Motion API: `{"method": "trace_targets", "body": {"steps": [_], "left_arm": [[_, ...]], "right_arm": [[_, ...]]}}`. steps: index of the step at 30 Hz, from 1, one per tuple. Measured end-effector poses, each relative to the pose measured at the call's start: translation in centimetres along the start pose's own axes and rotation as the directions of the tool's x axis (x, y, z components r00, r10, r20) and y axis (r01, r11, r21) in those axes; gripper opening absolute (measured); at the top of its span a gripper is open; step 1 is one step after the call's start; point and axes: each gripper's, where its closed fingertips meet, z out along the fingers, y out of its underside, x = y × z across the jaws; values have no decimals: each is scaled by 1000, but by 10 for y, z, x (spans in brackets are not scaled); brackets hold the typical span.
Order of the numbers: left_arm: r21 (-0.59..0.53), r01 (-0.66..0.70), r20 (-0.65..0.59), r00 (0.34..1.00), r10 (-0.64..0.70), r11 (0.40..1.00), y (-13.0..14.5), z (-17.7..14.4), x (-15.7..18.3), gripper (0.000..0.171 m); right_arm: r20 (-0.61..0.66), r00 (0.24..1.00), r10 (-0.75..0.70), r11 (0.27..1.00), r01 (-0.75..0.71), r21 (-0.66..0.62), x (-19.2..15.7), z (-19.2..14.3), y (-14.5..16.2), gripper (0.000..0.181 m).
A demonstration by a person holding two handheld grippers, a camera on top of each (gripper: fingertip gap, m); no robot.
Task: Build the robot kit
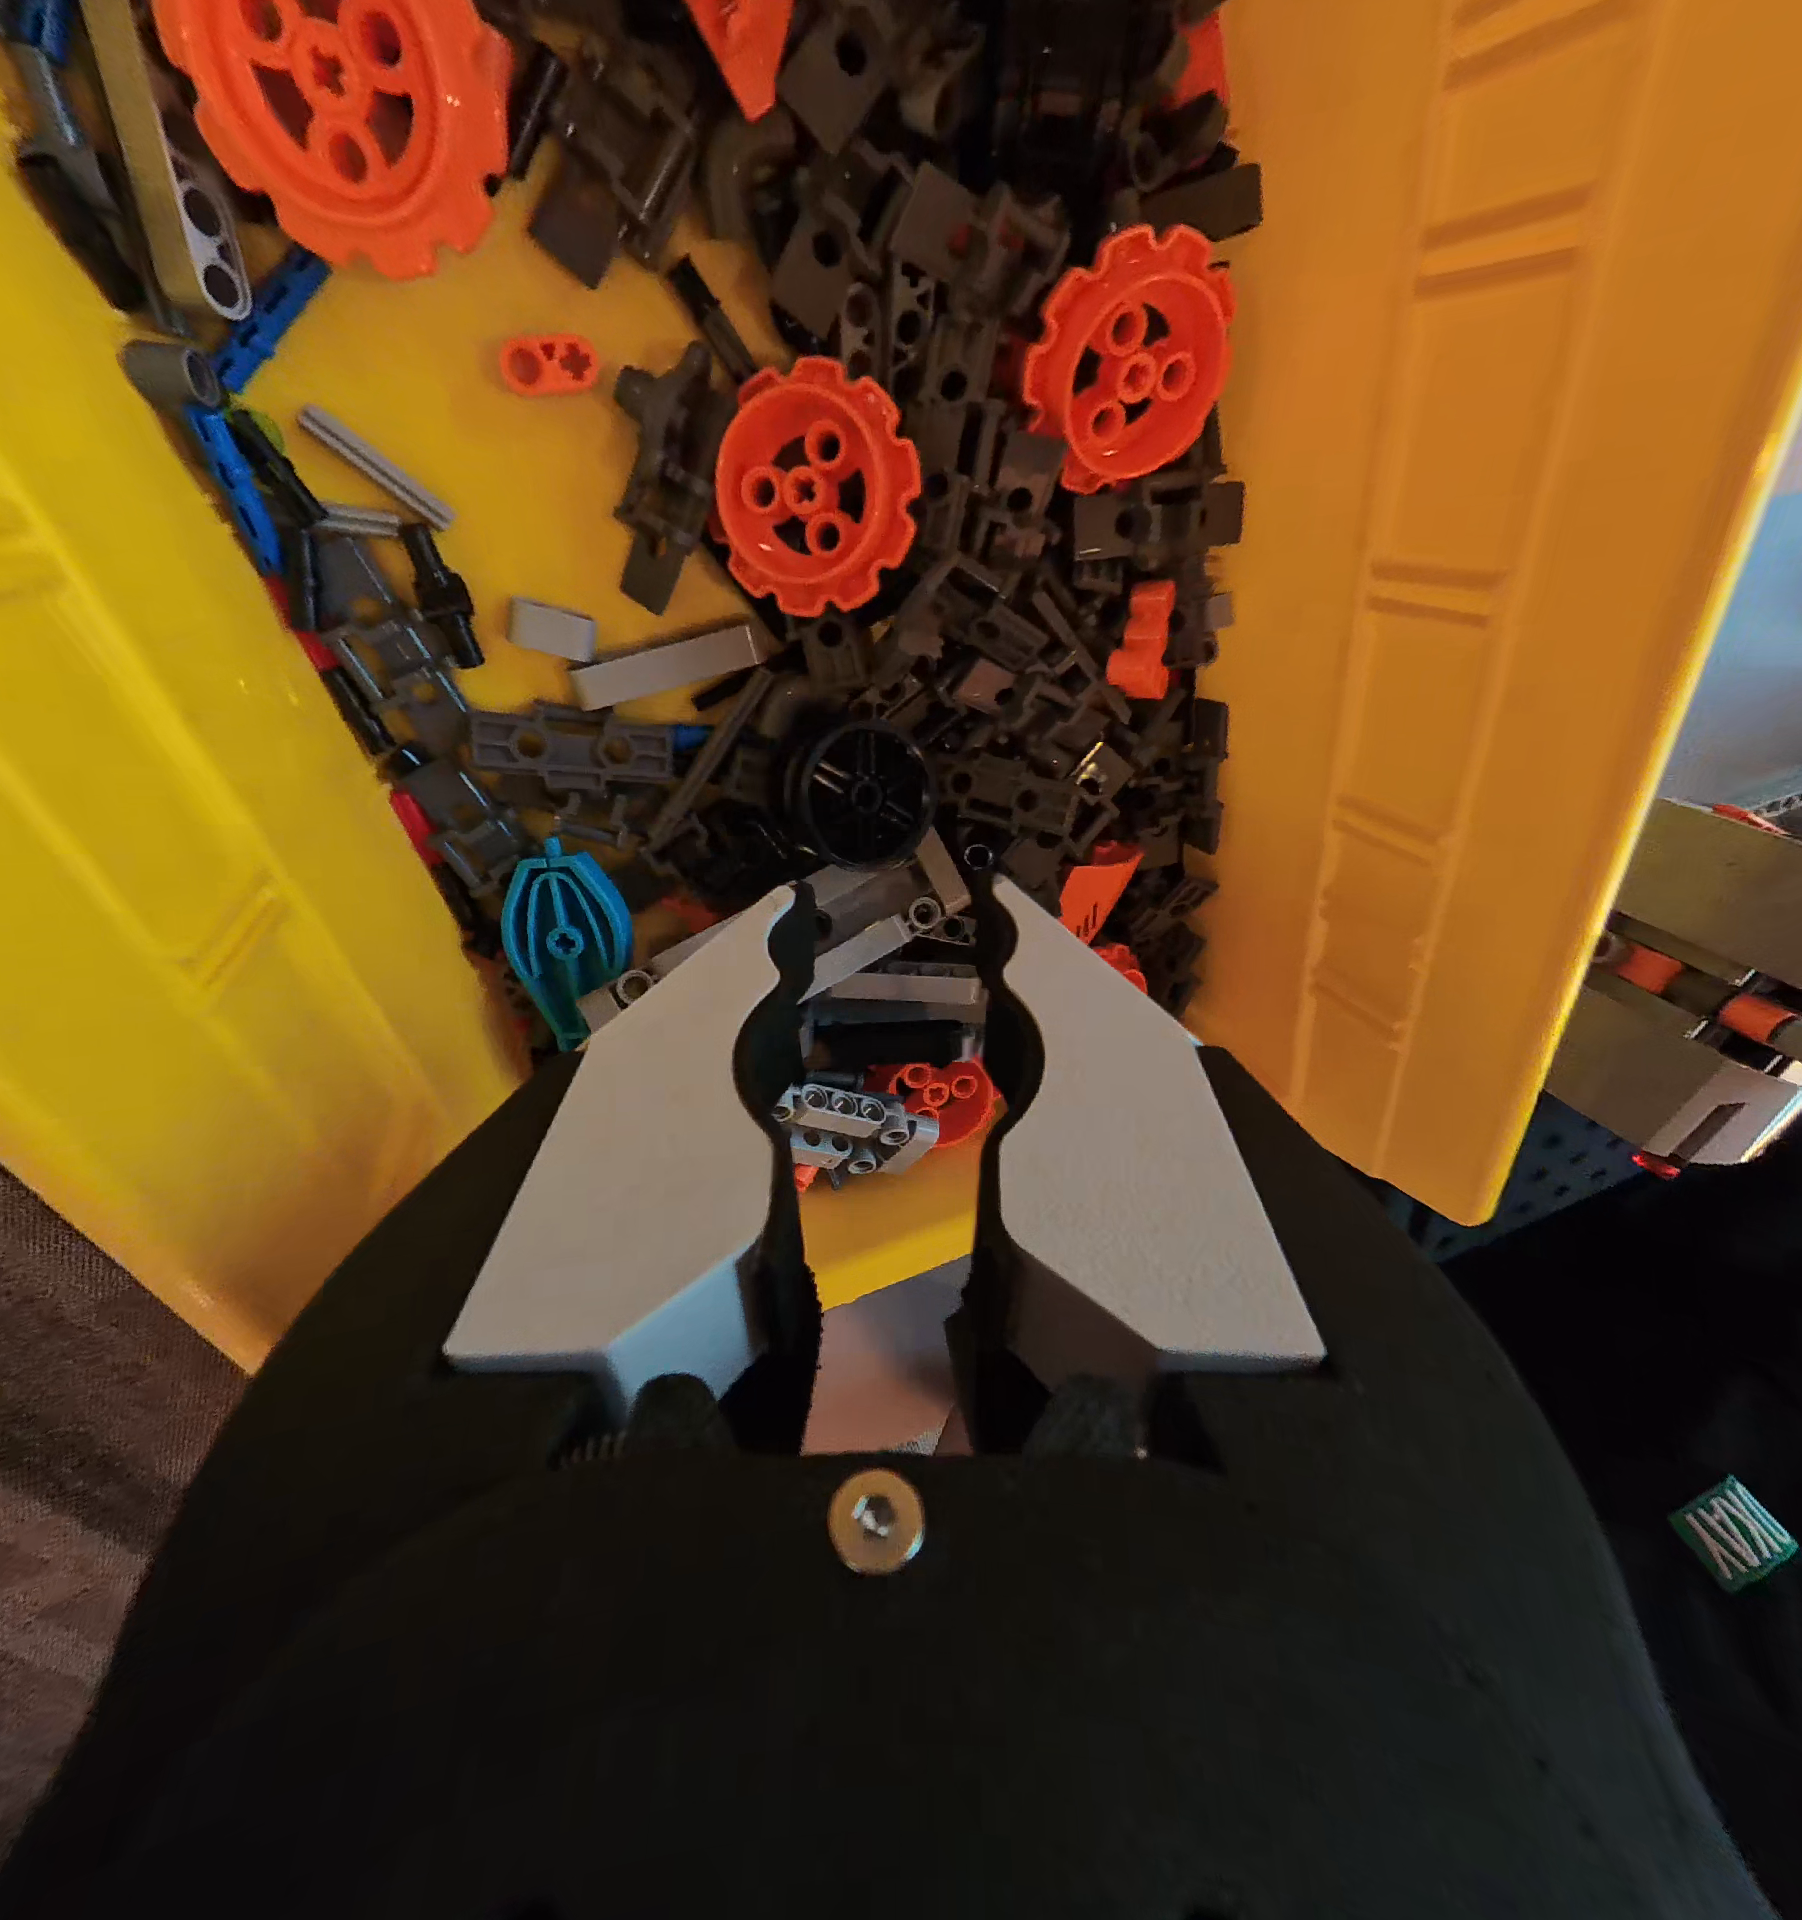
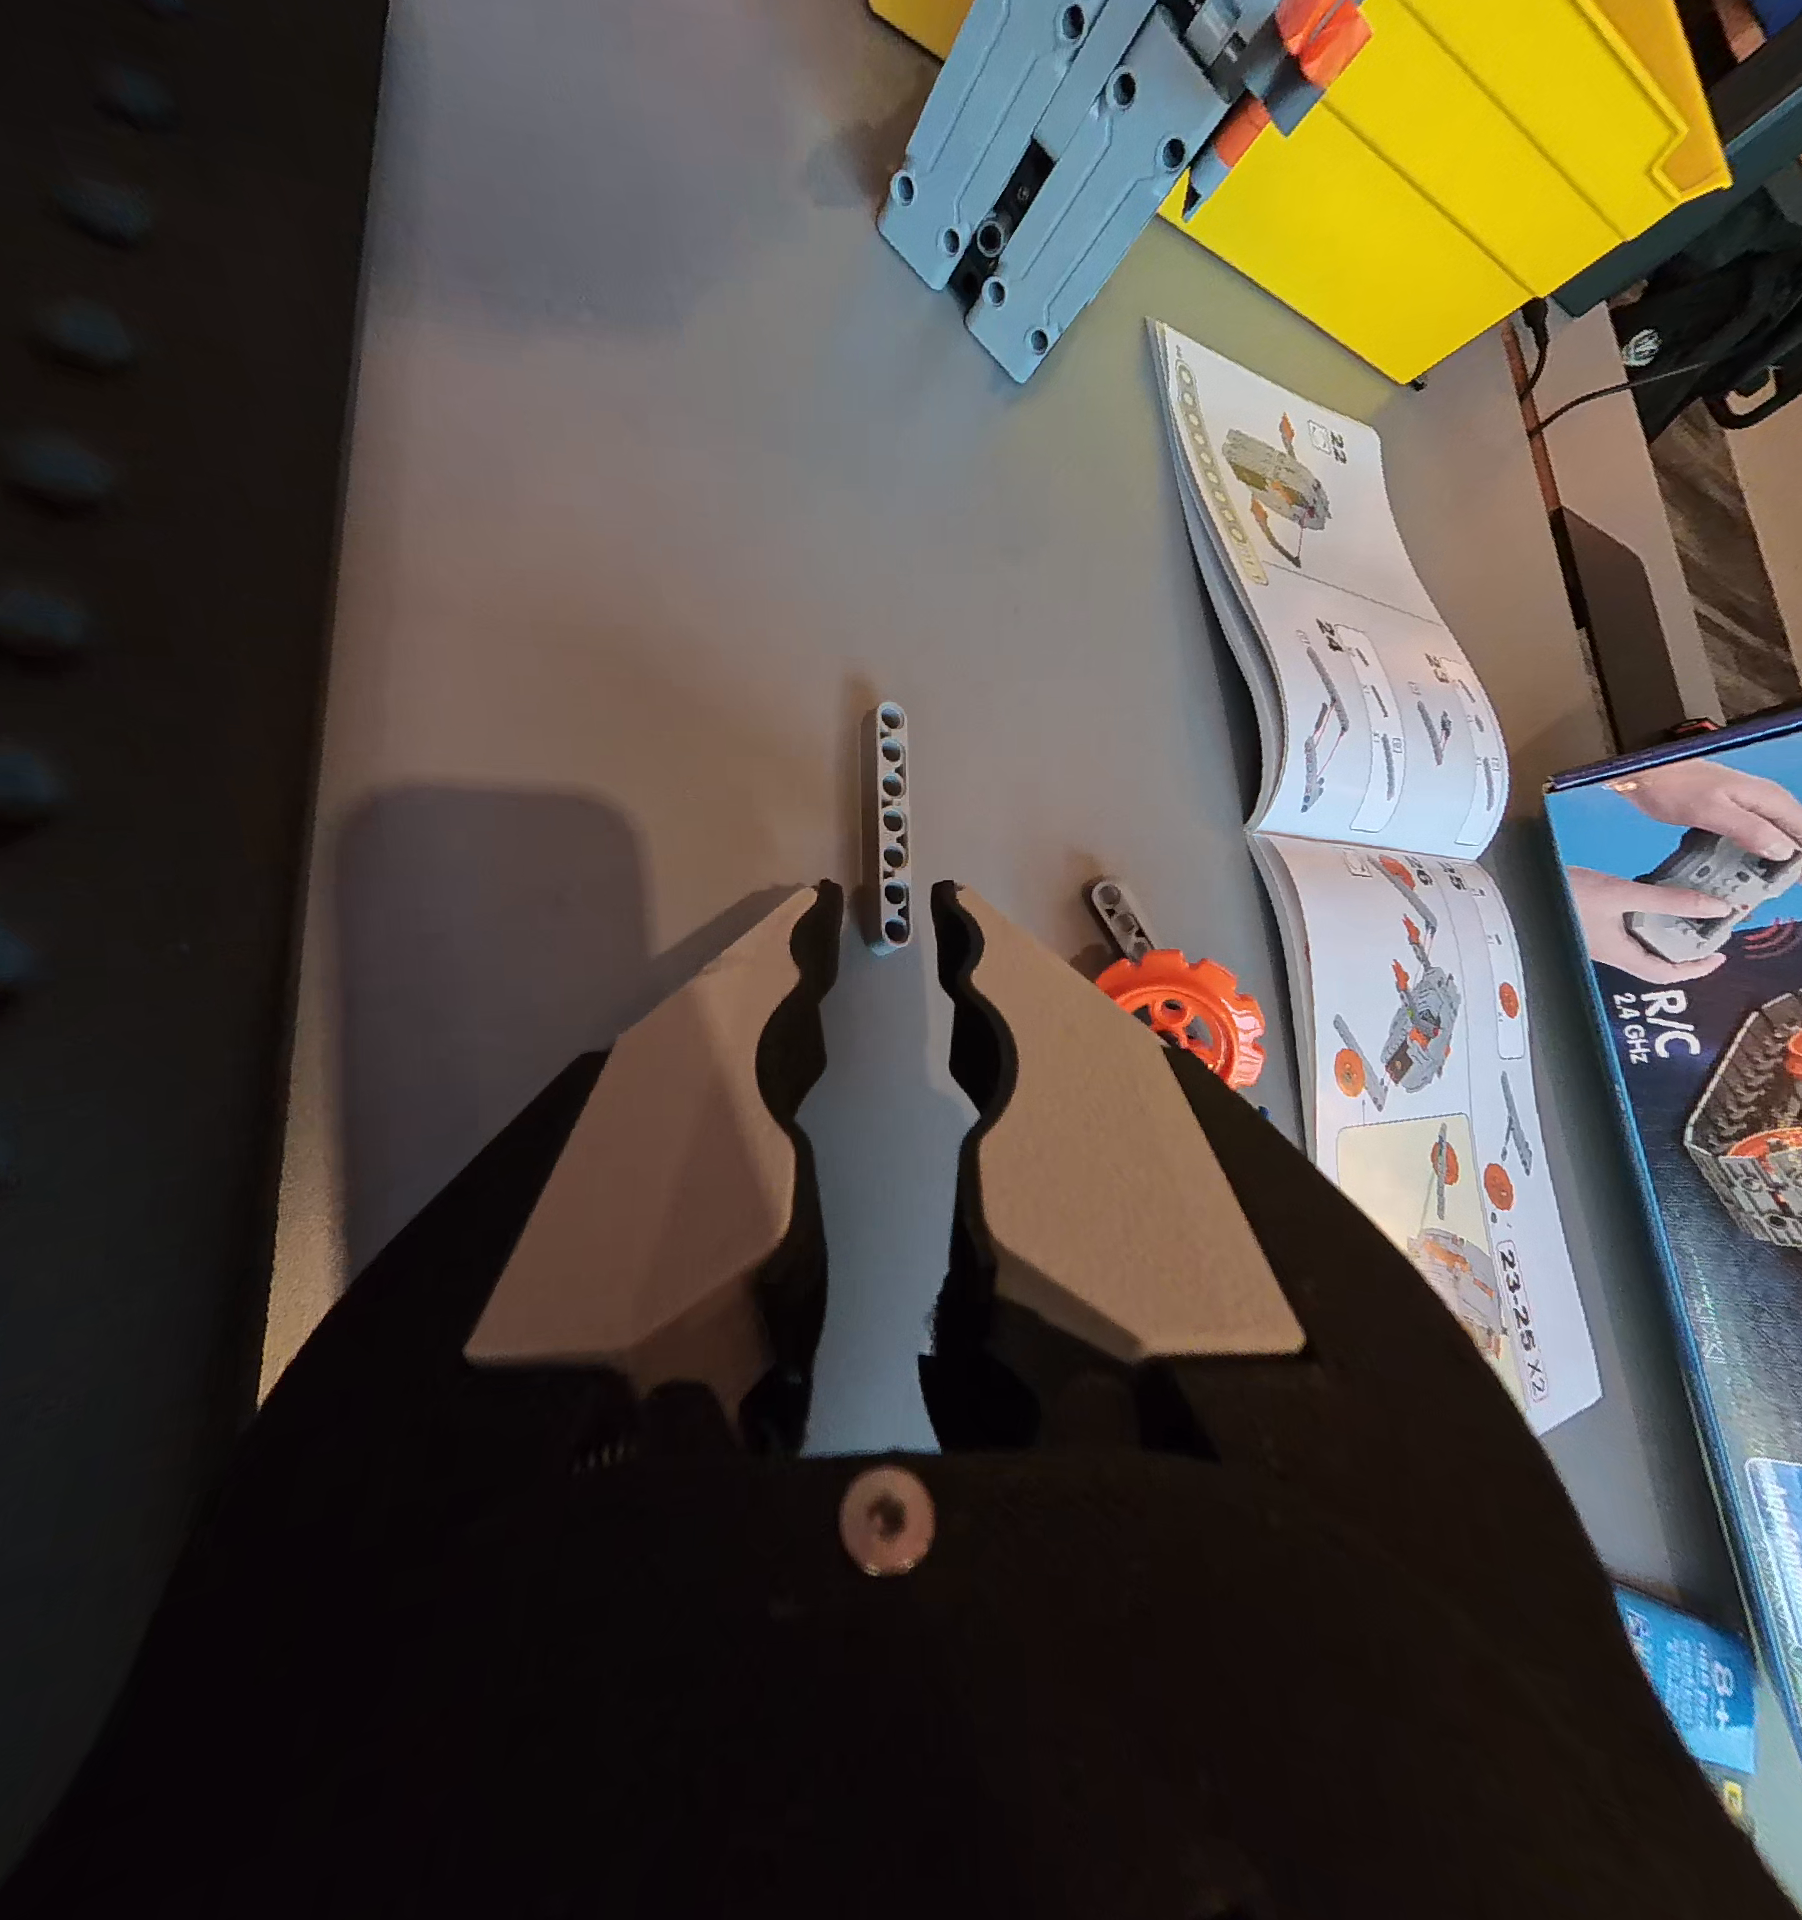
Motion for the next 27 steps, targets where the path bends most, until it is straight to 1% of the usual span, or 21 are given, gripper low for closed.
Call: {"method": "trace_targets", "body": {"steps": [3, 5, 7, 10, 11, 13, 14, 15, 17, 20, 22, 23, 25, 26, 27], "left_arm": [[48, -4, 6, 1000, 4, 999, -6, -8, 2, 32], [123, -11, 3, 1000, 11, 992, -15, -19, 5, 30], [209, -30, 0, 1000, 31, 977, -25, -33, 9, 32], [359, -66, -9, 997, 74, 931, -45, -56, 16, 32], [409, -77, -8, 996, 88, 909, -52, -64, 17, 29], [502, -106, 9, 993, 118, 859, -64, -80, 18, 29], [533, -126, 21, 990, 136, 836, -69, -85, 18, 29], [552, -146, 35, 988, 152, 821, -72, -88, 18, 34], [565, -177, 71, 984, 166, 806, -78, -88, 13, 47], [561, -210, 150, 977, 152, 801, -89, -80, -3, 54], [523, -235, 203, 968, 148, 819, -94, -69, -16, 51], [491, -250, 223, 962, 157, 835, -95, -61, -20, 45], [406, -271, 301, 941, 152, 873, -97, -46, -35, 36], [358, -282, 340, 927, 157, 890, -96, -38, -42, 29], [306, -287, 371, 914, 164, 908, -95, -32, -48, 28]], "right_arm": [[8, 1000, 7, 1000, -7, 4, 0, 0, 1, 16], [10, 1000, 20, 1000, -20, 13, 1, -1, 1, 16], [4, 1000, 28, 999, -28, 21, 3, -3, 0, 17], [-1, 999, 32, 999, -32, 31, 5, -4, -2, 17], [-3, 999, 32, 999, -32, 33, 6, -5, -2, 17], [-3, 1000, 31, 999, -31, 33, 6, -5, -2, 17], [-1, 999, 32, 999, -32, 34, 6, -5, -2, 17], [-1, 999, 33, 999, -33, 34, 6, -5, -2, 17], [-2, 999, 36, 999, -36, 35, 6, -6, -2, 17], [-4, 999, 39, 999, -39, 37, 7, -6, -2, 16], [-4, 999, 38, 999, -38, 37, 7, -7, -2, 16], [-5, 999, 37, 999, -37, 36, 7, -7, -2, 17], [-4, 999, 36, 999, -35, 32, 7, -6, -1, 17], [-4, 999, 35, 999, -35, 29, 7, -6, -1, 17], [-5, 999, 38, 999, -38, 29, 7, -6, -1, 17]]}}
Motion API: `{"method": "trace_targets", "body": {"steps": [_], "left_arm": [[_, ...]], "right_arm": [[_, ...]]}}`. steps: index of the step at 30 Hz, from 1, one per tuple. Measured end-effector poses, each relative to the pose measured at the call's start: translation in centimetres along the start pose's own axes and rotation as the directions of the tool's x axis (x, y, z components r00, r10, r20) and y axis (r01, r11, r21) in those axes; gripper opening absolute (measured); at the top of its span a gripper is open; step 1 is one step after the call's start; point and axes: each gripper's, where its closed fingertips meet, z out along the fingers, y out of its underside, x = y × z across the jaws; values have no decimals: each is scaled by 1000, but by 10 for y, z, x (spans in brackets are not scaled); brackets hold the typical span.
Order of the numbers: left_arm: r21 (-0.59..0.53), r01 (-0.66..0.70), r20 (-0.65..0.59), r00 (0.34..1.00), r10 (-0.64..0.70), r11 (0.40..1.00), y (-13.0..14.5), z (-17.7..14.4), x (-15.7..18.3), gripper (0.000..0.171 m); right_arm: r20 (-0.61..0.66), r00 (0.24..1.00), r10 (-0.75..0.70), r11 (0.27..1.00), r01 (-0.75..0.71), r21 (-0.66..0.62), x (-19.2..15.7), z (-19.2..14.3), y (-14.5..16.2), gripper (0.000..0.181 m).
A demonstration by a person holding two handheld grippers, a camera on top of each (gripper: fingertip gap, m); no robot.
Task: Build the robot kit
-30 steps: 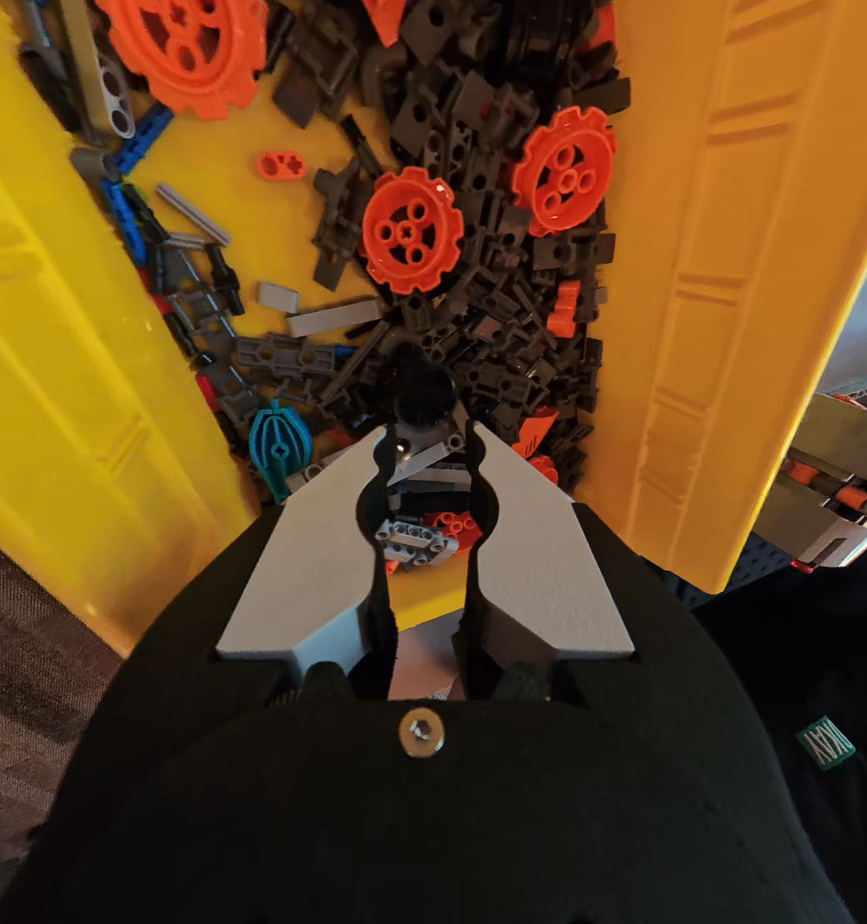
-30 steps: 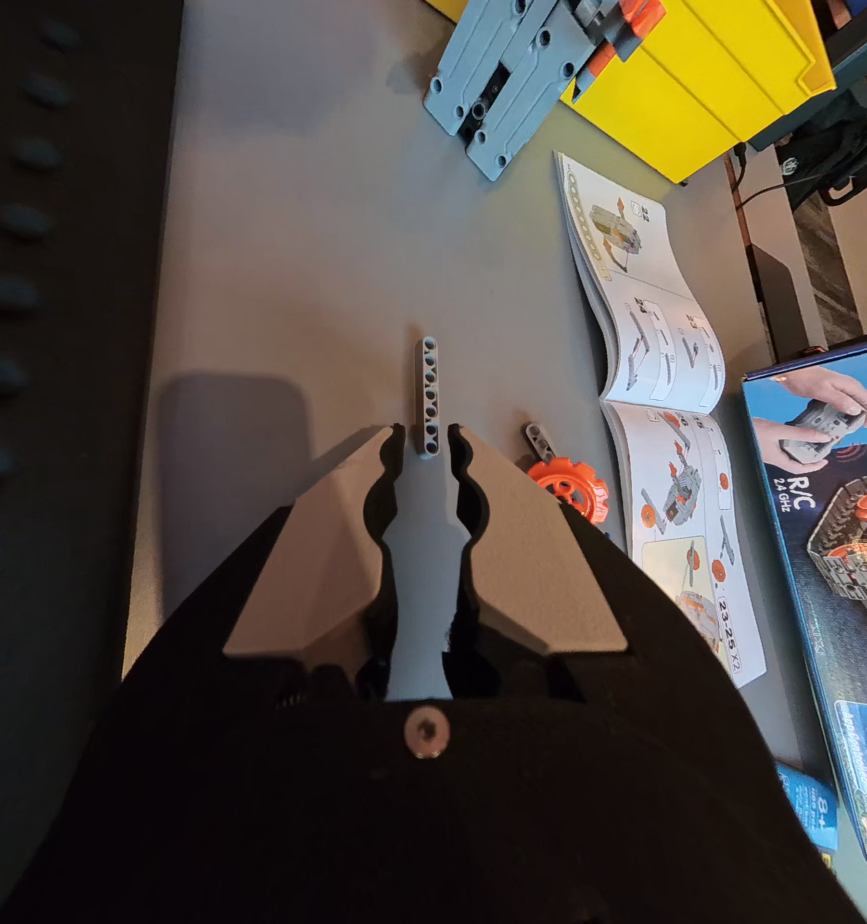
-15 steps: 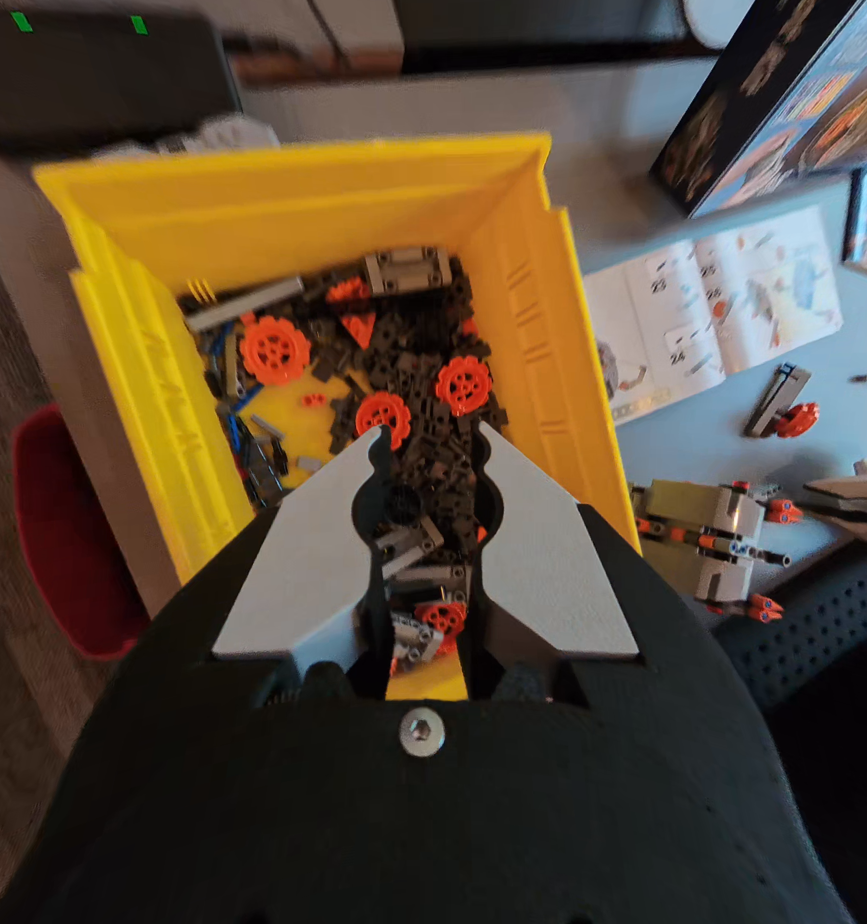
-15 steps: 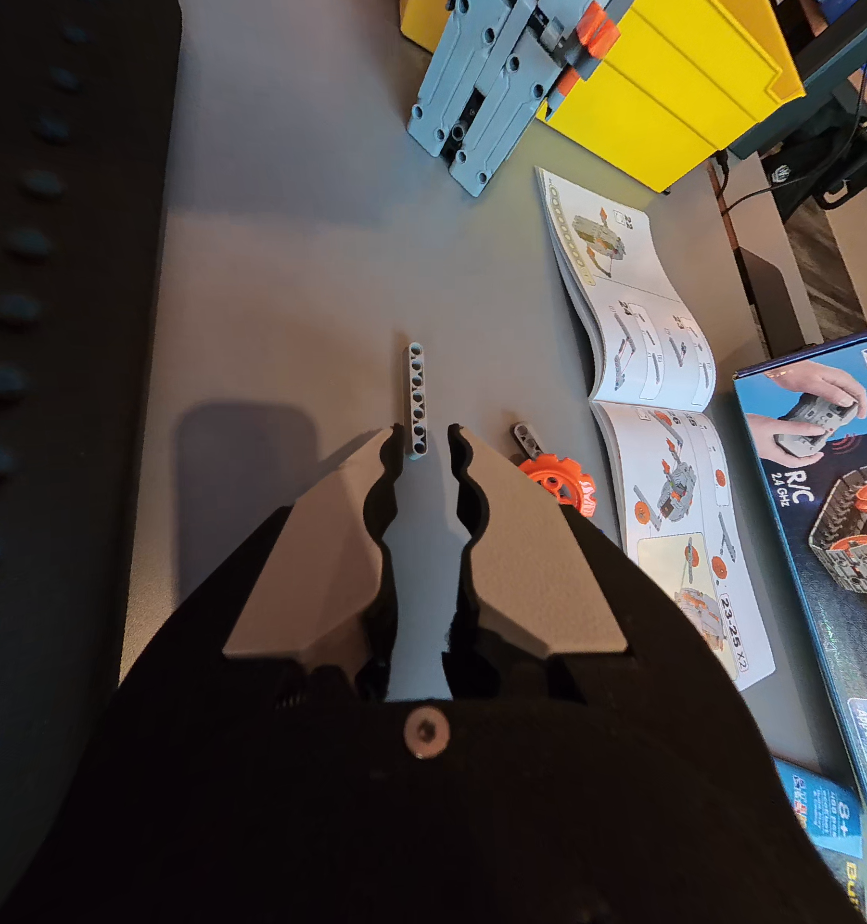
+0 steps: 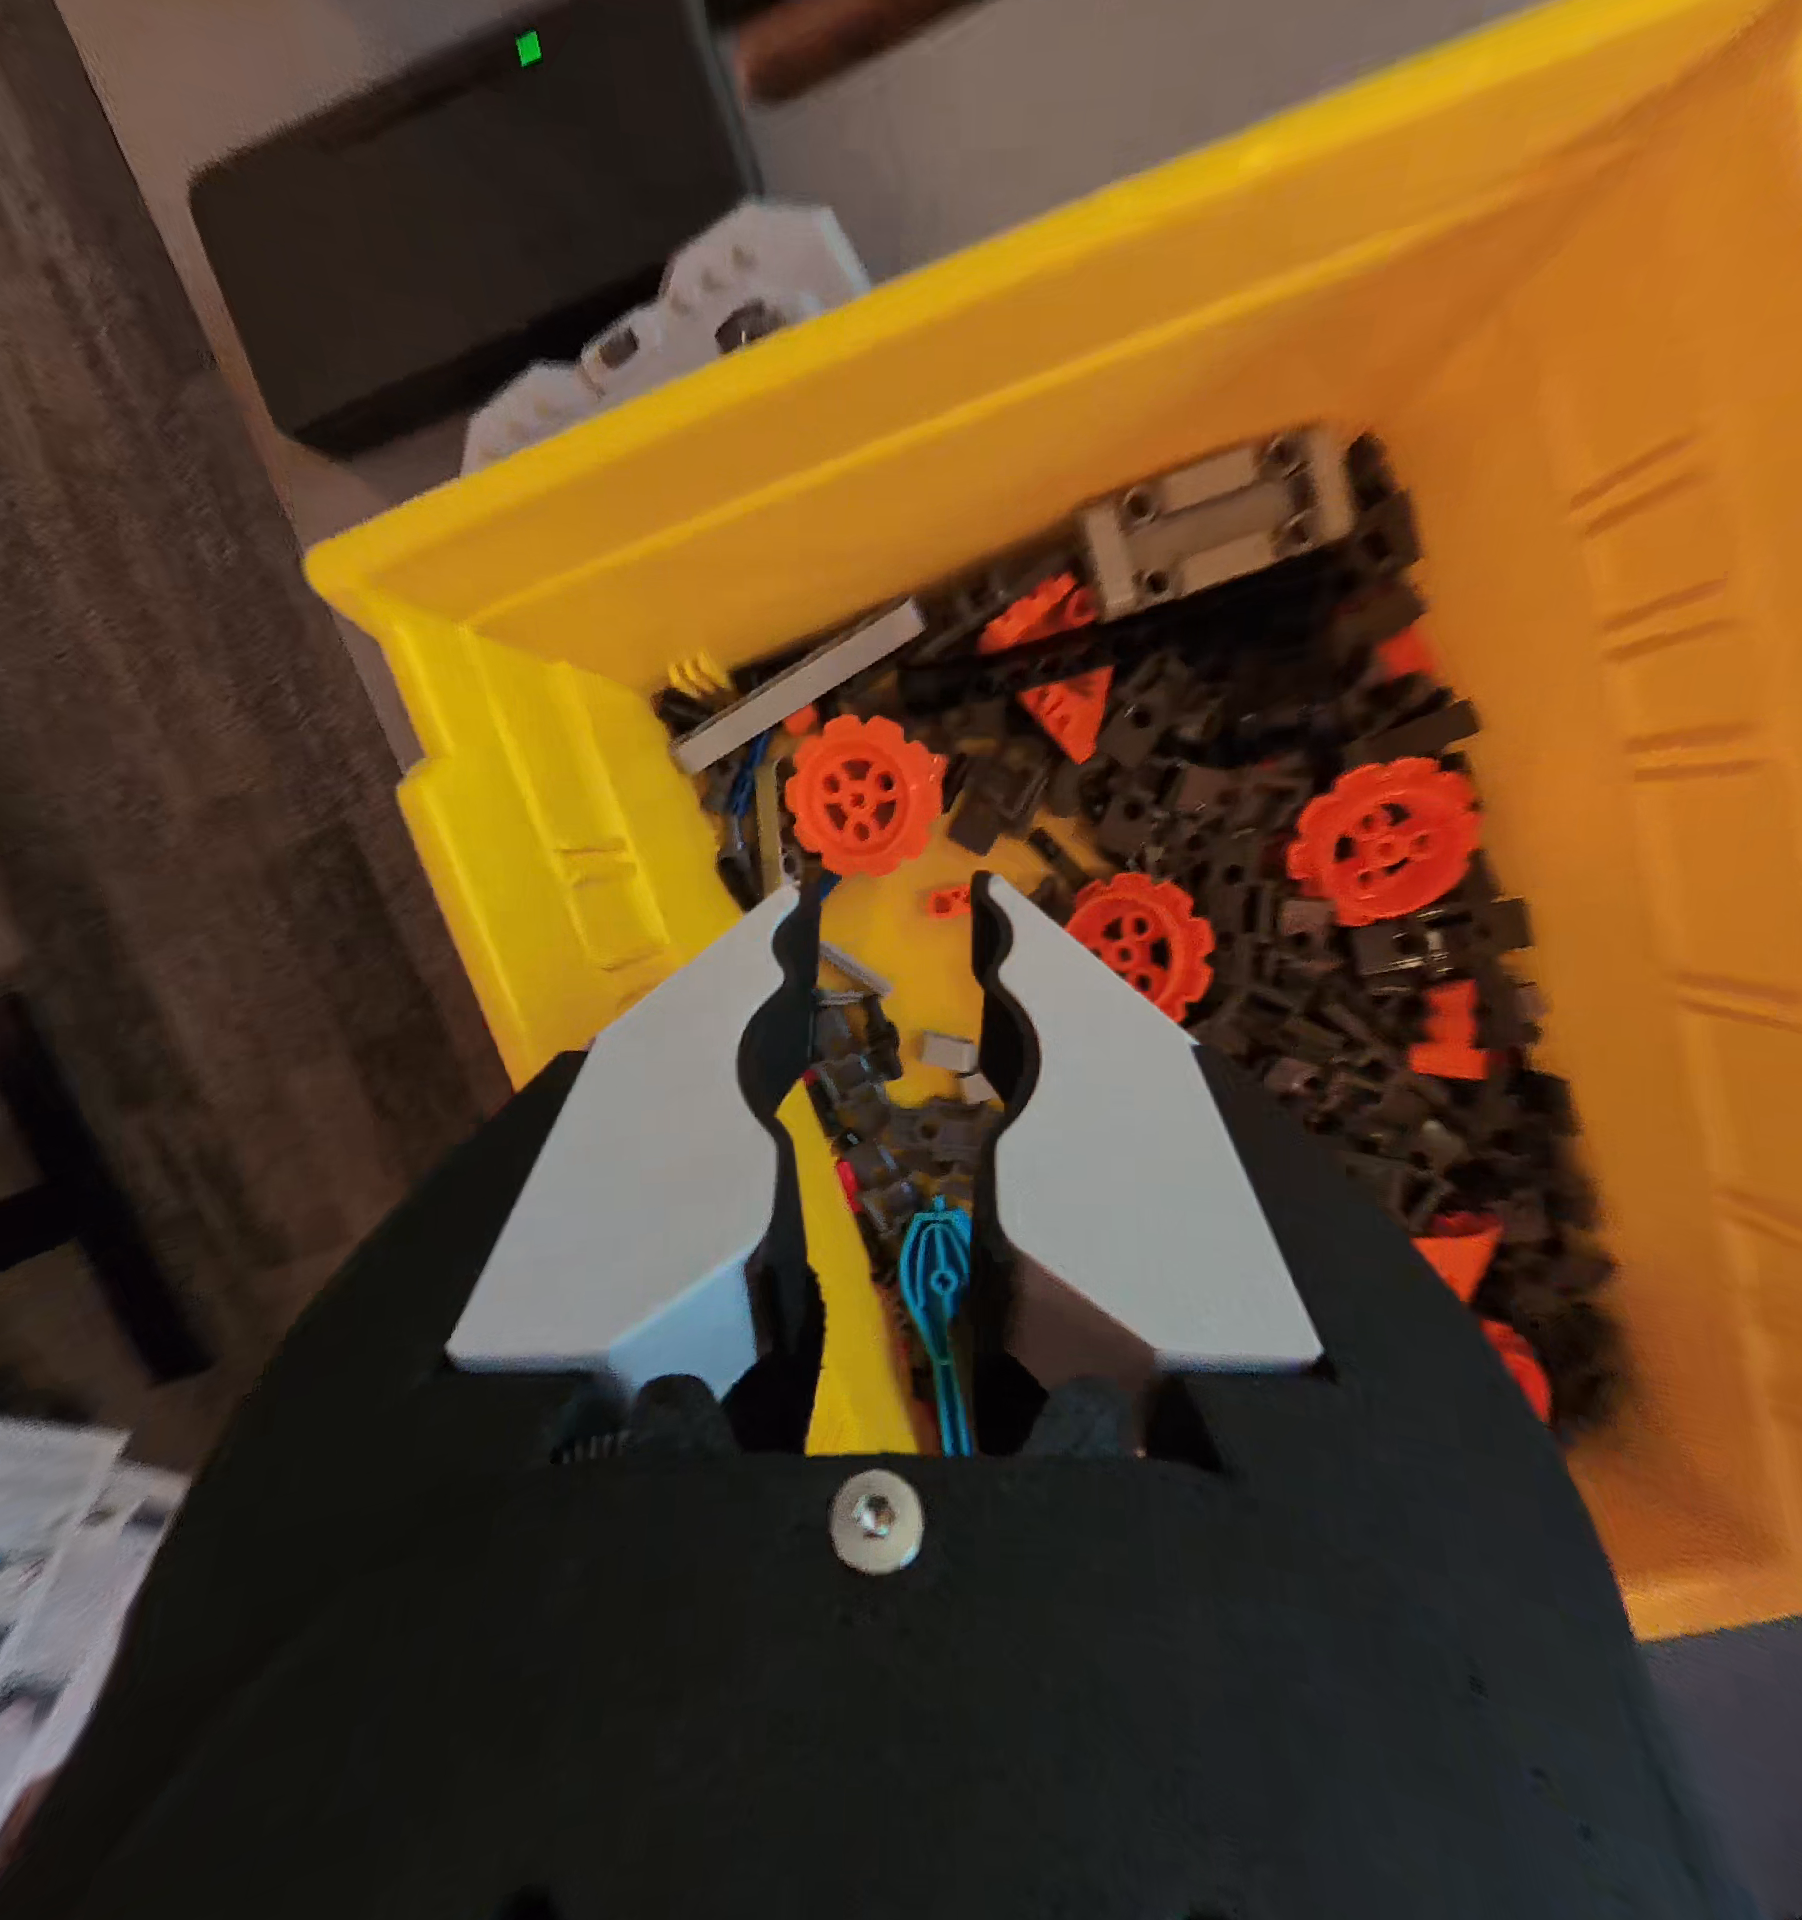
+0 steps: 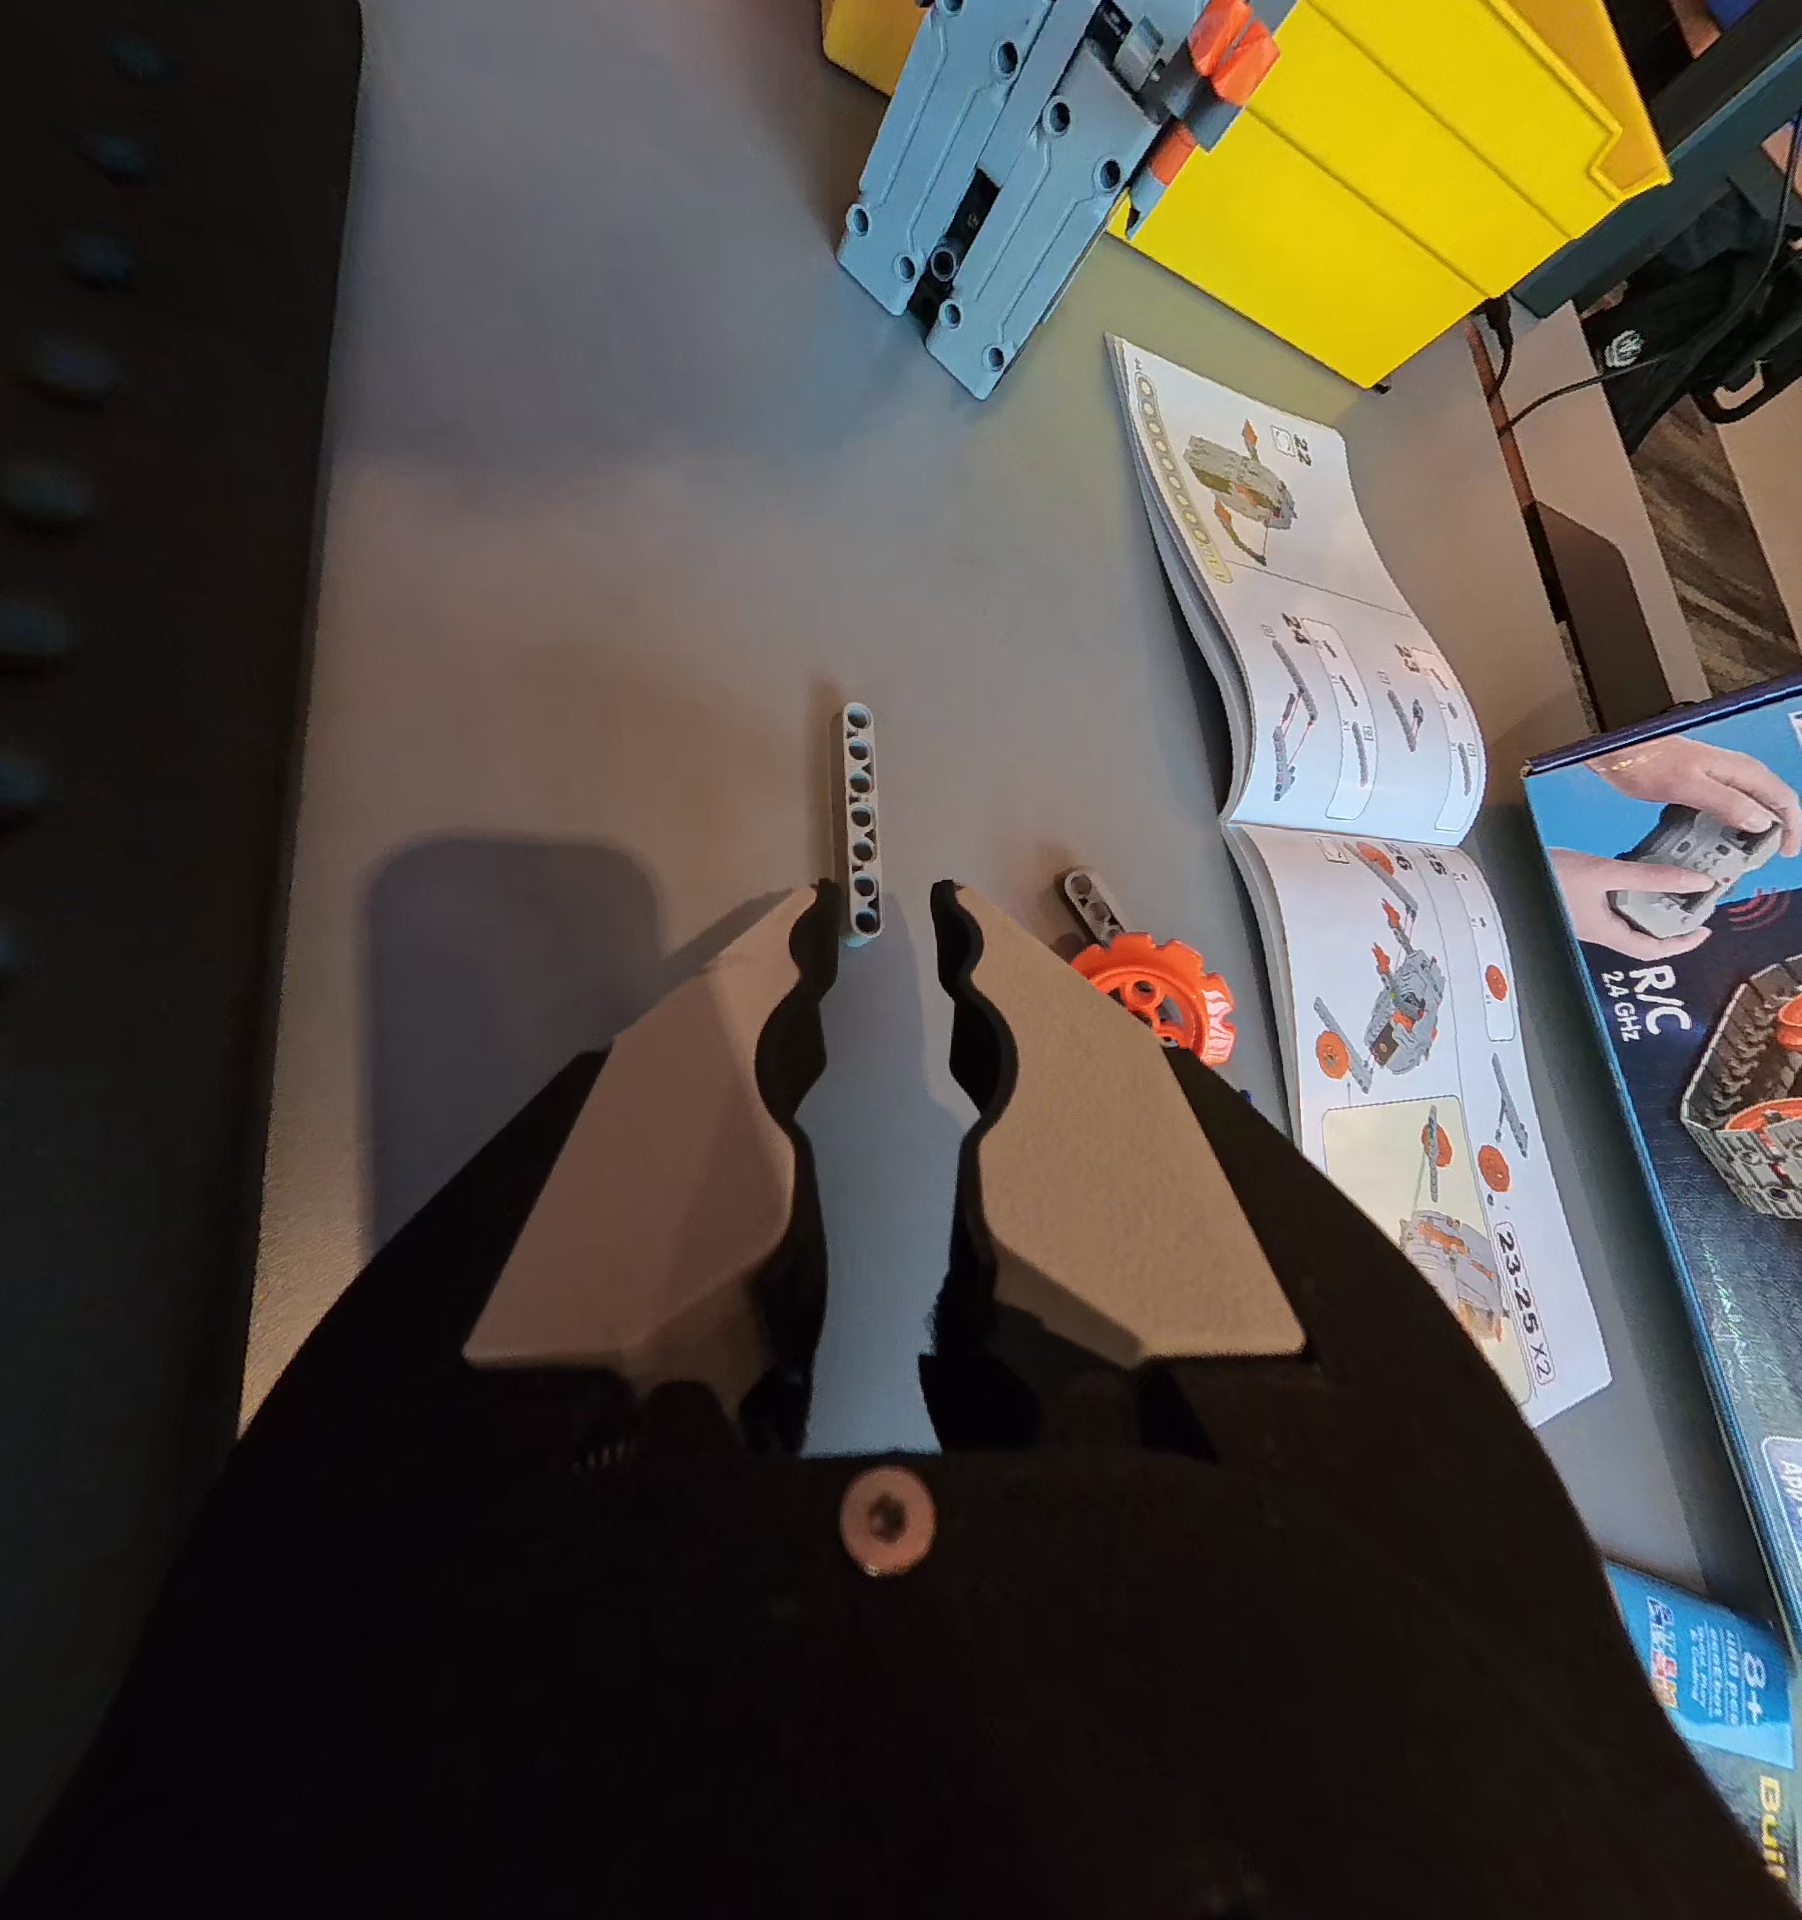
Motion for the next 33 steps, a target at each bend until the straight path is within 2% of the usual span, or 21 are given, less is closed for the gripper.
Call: {"method": "trace_targets", "body": {"steps": [4, 7, 10, 13, 23, 29, 33], "left_arm": [[-194, -72, 118, 988, 96, 978, 14, 17, -15, 23], [-279, -189, 59, 975, 213, 941, 18, 28, -4, 17], [-395, -302, 98, 925, 366, 868, 28, 38, -14, 13], [-456, -331, 98, 904, 416, 826, 35, 46, -20, 11], [-476, -311, 82, 916, 393, 823, 40, 54, -22, 8], [-434, -332, 100, 906, 410, 838, 40, 54, -21, 9], [-474, -328, 86, 906, 414, 817, 47, 50, -19, 7]], "right_arm": [[8, 999, 31, 999, -31, 20, 2, 2, -3, 17], [1, 999, 47, 999, -47, 24, 5, 2, -2, 17], [-3, 998, 69, 997, -69, 26, 8, 3, -1, 17], [-5, 997, 79, 996, -79, 29, 9, 3, 0, 17], [9, 998, 69, 997, -69, 15, 6, 5, 2, 17], [7, 998, 64, 998, -64, 18, 5, 4, 1, 17], [14, 998, 66, 998, -66, 11, 4, 6, 3, 17]]}}
